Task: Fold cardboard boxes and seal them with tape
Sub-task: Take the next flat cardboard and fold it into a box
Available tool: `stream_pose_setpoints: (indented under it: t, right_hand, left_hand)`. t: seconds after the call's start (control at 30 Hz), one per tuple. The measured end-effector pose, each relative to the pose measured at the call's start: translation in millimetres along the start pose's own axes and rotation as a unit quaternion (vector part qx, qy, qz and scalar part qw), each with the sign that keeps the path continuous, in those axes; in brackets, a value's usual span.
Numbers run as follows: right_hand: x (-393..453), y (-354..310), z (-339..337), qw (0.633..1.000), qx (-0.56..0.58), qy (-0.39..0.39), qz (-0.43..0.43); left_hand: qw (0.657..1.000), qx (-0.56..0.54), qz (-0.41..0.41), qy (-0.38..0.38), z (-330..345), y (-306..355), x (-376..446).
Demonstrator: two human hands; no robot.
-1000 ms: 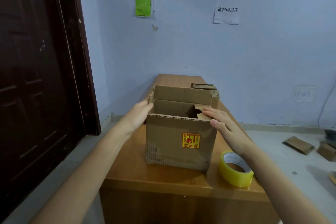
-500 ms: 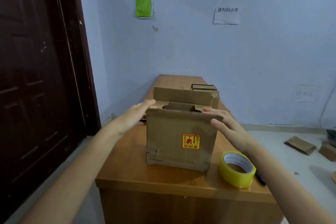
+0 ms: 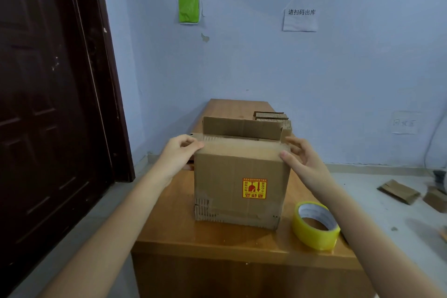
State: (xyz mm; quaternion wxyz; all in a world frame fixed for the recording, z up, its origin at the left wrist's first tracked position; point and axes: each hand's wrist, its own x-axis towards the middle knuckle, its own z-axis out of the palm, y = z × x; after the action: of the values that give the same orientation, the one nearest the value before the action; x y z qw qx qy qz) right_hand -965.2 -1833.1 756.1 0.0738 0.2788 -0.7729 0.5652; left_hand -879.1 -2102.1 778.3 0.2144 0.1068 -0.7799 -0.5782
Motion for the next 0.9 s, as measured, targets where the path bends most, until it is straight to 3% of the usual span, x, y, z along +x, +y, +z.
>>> stream_pose_setpoints:
  t: [0.1, 0.47, 0.7, 0.9]
  right_hand:
    - [7.6, -1.8, -1.7, 0.999, -0.005, -0.014, 0.029]
    - [24.0, -6.4, -11.3, 0.994, -0.051, -0.076, 0.068]
    - [24.9, -7.6, -6.0, 0.994, -0.091, -0.028, 0.055]
    - [43.8, -25.7, 0.8, 0.98, -0.149, 0.022, 0.129]
  left_hand:
    - [1.0, 0.014, -0.009, -0.005, 0.9, 3.9, 2.0]
    - [0.984, 0.1, -0.014, -0.145, -11.2, 24.3, 12.6]
    - [0.994, 0.077, -0.002, -0.078, -3.3, 15.4, 16.4]
    - [0.996, 0.076, -0.032, -0.031, 4.8, 21.9, 25.8]
